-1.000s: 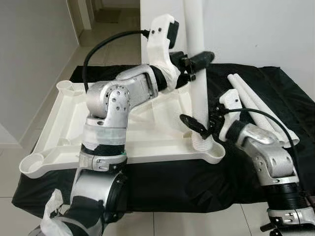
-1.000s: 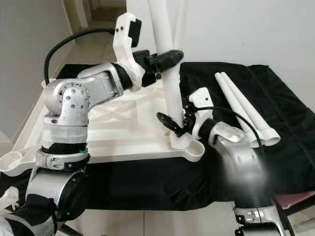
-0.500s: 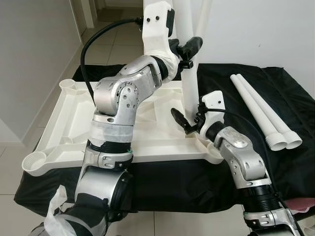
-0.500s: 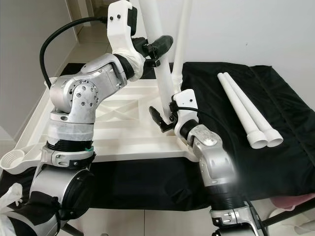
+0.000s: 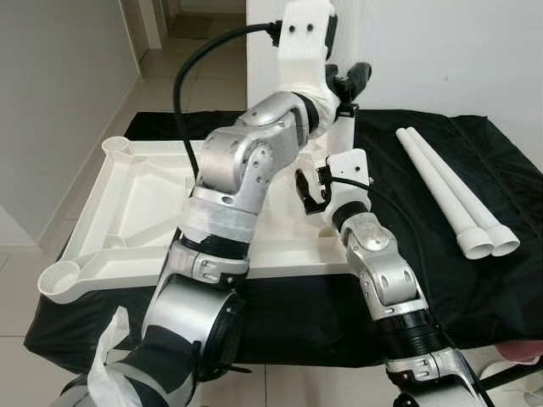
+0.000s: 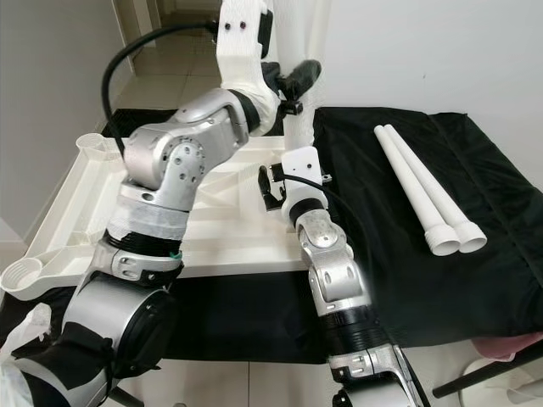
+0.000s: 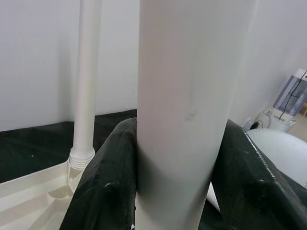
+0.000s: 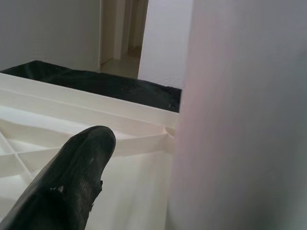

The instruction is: Building children table

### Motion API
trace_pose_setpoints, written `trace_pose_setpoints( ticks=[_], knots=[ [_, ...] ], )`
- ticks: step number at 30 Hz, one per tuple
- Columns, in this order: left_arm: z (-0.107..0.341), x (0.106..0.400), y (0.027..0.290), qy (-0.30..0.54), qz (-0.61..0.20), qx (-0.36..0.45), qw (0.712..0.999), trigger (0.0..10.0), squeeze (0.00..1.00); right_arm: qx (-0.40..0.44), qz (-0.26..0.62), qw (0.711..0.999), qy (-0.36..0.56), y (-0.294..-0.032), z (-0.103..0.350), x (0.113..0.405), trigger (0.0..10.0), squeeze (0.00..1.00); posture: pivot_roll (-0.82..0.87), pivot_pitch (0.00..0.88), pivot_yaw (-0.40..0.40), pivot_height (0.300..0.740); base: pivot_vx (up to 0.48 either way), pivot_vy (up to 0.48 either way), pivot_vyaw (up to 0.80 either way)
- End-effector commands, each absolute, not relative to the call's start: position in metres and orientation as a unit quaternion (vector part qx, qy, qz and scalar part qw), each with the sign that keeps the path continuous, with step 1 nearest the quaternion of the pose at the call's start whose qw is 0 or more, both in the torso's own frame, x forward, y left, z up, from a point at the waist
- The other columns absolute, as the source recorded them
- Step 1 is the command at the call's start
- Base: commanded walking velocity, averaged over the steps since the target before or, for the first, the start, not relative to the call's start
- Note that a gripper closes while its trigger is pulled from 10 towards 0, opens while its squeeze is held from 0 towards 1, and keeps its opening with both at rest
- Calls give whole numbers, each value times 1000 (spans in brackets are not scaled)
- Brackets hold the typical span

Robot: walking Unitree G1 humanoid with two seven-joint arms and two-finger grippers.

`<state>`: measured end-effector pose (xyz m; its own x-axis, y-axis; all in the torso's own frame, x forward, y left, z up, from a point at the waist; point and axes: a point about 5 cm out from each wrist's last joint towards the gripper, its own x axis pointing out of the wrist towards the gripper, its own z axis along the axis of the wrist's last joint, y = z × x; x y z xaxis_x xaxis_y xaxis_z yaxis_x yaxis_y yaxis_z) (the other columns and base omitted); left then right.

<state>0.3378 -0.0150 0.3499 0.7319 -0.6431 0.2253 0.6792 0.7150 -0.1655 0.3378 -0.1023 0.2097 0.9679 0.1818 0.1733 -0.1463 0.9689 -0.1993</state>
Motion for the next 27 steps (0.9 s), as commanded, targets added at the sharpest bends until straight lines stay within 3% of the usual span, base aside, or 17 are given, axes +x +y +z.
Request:
trace_pose_setpoints(
  ticks=[1,9,10,13,14,16,17,20,21,27],
  knots=[
    [356,336,-23,-89,-366,-113,920,10000,0,-104,85,986,-103,-98,213,340,10000,0,-21,0,-2,740,0,0,0],
    [356,339,-23,-94,-364,-108,920,10000,0,-110,61,987,-100,-103,211,344,10000,0,-17,0,-4,740,0,0,0],
    [357,340,-23,-96,-363,-107,921,10000,0,-104,56,989,-93,-104,208,344,8549,0,-17,0,-2,740,0,0,0],
    [357,341,-23,-98,-363,-107,921,10000,0,-103,53,989,-90,-104,207,345,8549,0,-17,0,-2,740,0,0,0],
    [357,341,-23,-99,-362,-107,921,10000,0,-99,51,990,-89,-104,206,345,3725,0,-16,0,2,740,0,0,0],
    [357,342,-23,-101,-362,-106,921,10000,0,-92,45,992,-79,-106,203,345,3059,0,-16,0,3,740,0,0,0],
    [358,342,-22,-102,-361,-106,921,10000,0,-86,42,993,-73,-107,201,345,549,0,-14,0,5,740,0,0,0],
    [358,342,-22,-103,-361,-105,921,10000,0,-85,38,993,-69,-108,199,346,471,0,-14,0,5,740,0,0,0],
    [358,343,-21,-104,-360,-105,921,10000,0,-85,37,994,-66,-109,198,346,0,0,-13,0,5,740,0,0,0],
    [359,343,-21,-106,-360,-102,921,10000,0,-76,27,995,-58,-113,196,347,0,0,-14,0,7,740,0,0,0]
  ],
)
